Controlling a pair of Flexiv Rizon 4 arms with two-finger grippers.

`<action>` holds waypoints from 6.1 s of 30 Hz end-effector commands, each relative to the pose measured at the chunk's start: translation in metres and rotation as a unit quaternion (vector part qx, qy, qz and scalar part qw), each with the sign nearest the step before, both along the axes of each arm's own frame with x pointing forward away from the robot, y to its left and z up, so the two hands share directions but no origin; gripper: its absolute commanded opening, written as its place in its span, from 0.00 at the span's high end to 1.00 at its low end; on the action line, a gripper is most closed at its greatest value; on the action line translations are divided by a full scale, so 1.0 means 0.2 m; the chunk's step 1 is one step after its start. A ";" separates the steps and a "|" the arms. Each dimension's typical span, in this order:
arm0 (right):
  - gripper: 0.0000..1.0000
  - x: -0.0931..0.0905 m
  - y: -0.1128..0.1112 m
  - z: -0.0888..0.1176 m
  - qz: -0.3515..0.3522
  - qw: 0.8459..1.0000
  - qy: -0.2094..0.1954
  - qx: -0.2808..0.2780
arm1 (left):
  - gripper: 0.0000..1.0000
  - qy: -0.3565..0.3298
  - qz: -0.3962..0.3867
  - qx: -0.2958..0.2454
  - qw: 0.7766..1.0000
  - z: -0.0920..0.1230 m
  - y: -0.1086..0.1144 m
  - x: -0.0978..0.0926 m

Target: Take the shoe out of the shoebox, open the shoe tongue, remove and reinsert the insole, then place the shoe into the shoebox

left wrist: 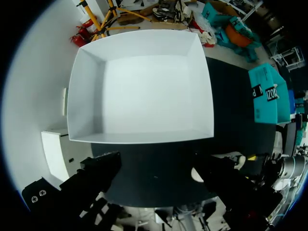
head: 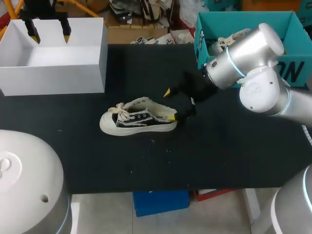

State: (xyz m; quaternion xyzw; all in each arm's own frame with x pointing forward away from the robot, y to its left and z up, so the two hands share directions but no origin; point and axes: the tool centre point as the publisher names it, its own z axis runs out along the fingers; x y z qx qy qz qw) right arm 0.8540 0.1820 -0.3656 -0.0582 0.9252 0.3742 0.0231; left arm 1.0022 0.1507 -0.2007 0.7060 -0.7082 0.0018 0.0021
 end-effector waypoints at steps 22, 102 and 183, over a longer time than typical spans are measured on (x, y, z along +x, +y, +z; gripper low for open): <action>0.00 0.03 0.05 -0.20 0.001 1.000 0.021 0.006 | 0.00 0.001 0.001 0.002 1.000 0.00 0.00 0.00; 1.00 0.04 0.07 -0.33 -0.037 0.998 0.046 0.005 | 0.00 -0.020 0.023 0.019 0.999 0.04 -0.08 -0.05; 1.00 0.04 0.07 -0.33 -0.037 0.998 0.046 0.005 | 0.00 0.056 0.053 0.163 0.984 -0.76 -1.40 -0.84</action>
